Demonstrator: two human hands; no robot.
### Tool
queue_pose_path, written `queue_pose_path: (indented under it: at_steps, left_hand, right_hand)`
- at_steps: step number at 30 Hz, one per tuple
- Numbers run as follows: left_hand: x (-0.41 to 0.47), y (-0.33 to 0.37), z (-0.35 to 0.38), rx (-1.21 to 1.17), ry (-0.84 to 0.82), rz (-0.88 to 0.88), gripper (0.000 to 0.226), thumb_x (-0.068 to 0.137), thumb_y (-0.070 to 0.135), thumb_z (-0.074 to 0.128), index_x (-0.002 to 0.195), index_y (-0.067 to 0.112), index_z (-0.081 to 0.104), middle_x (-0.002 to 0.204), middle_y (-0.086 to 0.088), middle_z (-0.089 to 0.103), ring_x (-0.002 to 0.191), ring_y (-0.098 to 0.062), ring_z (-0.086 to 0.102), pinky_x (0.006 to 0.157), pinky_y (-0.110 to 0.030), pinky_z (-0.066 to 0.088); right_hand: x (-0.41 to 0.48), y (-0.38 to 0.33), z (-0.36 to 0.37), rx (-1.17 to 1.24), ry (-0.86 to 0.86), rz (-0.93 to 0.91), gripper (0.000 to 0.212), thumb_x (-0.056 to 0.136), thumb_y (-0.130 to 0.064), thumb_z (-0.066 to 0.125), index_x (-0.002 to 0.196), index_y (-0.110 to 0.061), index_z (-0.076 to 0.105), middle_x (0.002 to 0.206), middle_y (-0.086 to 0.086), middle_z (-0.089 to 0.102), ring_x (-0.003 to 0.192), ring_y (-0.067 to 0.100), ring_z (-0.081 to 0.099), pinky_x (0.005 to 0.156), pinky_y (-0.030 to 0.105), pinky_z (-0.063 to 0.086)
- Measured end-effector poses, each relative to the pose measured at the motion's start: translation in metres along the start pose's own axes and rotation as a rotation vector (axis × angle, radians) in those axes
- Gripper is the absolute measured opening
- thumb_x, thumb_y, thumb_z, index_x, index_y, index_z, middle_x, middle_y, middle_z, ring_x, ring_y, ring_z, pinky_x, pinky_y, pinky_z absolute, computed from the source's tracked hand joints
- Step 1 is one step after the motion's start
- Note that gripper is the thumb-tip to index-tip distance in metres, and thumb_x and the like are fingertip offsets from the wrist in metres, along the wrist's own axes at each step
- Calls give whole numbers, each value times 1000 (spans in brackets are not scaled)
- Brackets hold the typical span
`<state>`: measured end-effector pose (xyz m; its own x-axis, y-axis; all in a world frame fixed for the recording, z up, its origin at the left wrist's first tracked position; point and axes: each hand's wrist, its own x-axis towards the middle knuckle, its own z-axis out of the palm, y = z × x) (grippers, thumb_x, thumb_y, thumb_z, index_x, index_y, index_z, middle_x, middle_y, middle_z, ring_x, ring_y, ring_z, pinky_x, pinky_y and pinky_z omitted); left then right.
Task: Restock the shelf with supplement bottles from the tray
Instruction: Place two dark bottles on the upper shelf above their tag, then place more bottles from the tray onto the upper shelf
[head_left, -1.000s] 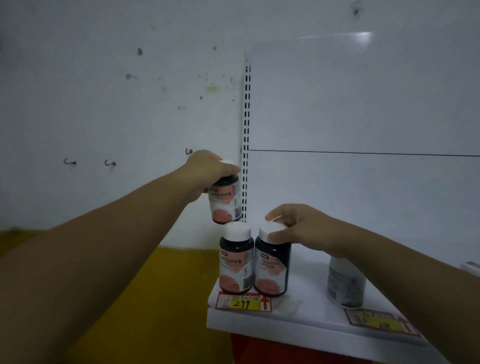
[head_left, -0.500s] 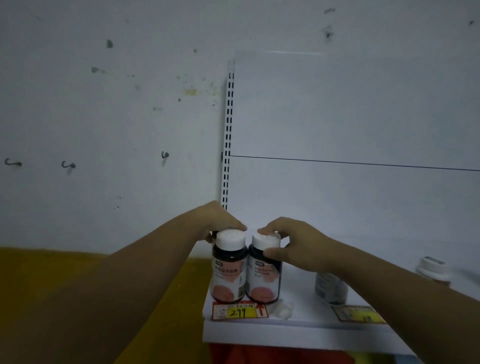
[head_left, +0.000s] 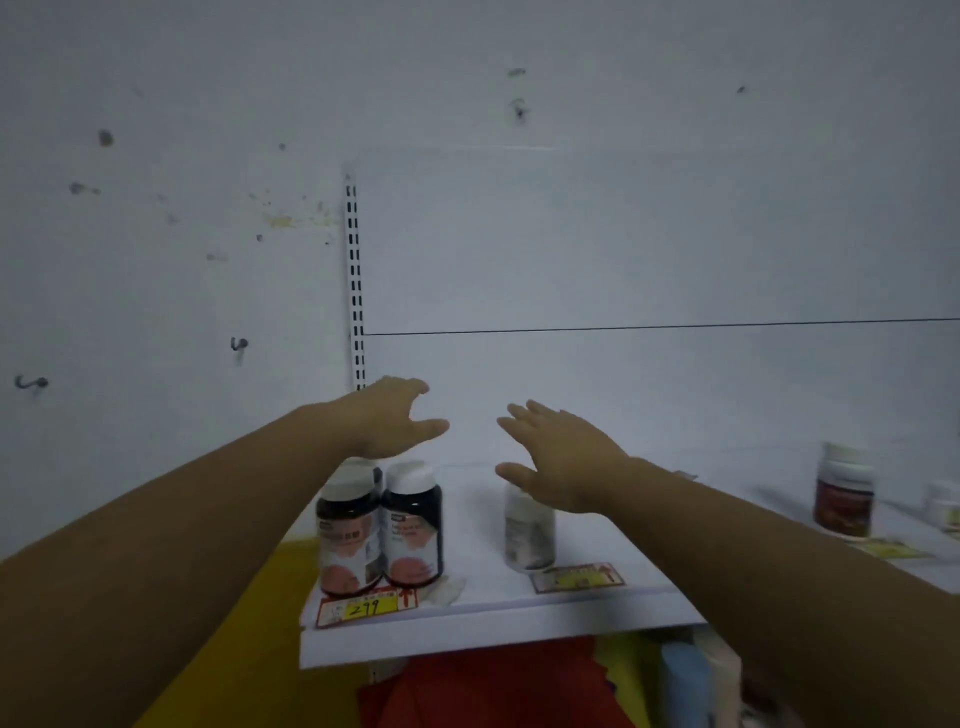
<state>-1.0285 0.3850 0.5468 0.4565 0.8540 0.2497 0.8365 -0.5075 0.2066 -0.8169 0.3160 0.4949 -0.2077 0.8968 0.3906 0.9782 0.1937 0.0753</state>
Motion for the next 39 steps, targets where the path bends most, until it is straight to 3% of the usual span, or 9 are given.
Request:
queue_pose_path:
  at_steps: [7,16,24,30,39]
  left_hand:
    - [-13,151,48,165,-45,208,72,90,62,31,150,24,14,160,-2,9,148,-19,-1,120,-45,6]
    - [-38,364,135,105,-67,523,69,91,59,37,148,24,22,159,-3,18,147,-18,9,118,-41,15]
    - [-39,512,231,-22,-282,764,67,91,57,38,147,25,23,158,1,19,143,-18,24,113,-34,22]
    - [-2,579,318,-80,-439,786,67,93,55,36,148,19,23,157,-3,24,142,-20,27,115,-35,22]
    - [87,587,432,-205,-577,619,67,89,54,45,145,22,28,151,-3,36,131,-22,43,105,-35,37]
  right_hand:
    - [-131,92,-33,-100,-100,127,69,92,-56,32,148,-21,13,159,4,4,146,22,-2,117,45,5]
    - [-325,207,-59,-124,-192,367,69,92,-56,35,148,-21,17,159,5,8,146,23,1,118,47,9]
    - [-440,296,-48,-13,-343,593,73,91,-57,38,149,-18,15,159,5,11,146,21,5,117,40,14]
    - [-474,372,-14,8,-387,701,73,90,-56,41,149,-20,15,158,4,16,145,22,9,115,40,19]
    - [-478,480,61,69,-450,759,70,90,-53,45,147,-18,22,157,4,18,141,21,21,111,35,24]
